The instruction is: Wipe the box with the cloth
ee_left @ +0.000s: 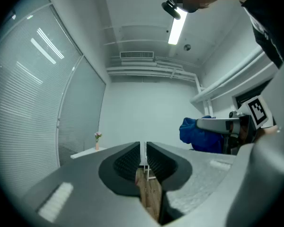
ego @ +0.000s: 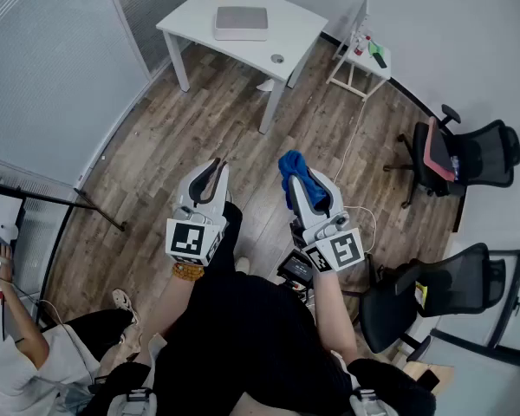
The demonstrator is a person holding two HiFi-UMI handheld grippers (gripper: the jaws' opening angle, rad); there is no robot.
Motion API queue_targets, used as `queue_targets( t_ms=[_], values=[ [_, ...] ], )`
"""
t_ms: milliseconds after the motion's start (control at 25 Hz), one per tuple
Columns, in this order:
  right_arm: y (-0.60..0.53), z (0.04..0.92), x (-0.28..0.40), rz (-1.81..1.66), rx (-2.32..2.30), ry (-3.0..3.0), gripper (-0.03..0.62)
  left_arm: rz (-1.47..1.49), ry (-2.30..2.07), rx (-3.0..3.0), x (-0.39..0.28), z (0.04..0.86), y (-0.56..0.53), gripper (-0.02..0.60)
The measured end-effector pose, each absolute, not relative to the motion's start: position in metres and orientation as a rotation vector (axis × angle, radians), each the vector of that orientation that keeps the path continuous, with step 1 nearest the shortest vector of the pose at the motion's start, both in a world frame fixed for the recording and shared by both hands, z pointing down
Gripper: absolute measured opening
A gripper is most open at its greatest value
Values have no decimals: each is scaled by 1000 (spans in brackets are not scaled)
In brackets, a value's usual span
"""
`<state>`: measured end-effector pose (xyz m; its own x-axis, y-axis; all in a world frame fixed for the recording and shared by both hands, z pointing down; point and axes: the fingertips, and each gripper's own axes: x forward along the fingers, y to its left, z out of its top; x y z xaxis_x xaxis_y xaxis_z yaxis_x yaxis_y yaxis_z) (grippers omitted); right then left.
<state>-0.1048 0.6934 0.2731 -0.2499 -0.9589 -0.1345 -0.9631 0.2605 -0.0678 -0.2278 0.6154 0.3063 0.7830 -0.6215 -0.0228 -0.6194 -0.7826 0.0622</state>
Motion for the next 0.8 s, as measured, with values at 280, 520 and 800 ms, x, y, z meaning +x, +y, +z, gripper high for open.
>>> queue_targets(
  t_ms=[280, 520, 800],
  values=[
    [563, 281, -60, -65, -1814, 2323, 117, -80, -965, 2900, -187, 319, 478, 143],
    [451, 269, -19, -40, -1885, 2372, 117, -96, -909, 2903, -151, 318, 373, 143],
    [358, 268, 13, 5, -1910, 2388, 117, -21, -899, 2903, -137, 332, 286, 143]
  ],
)
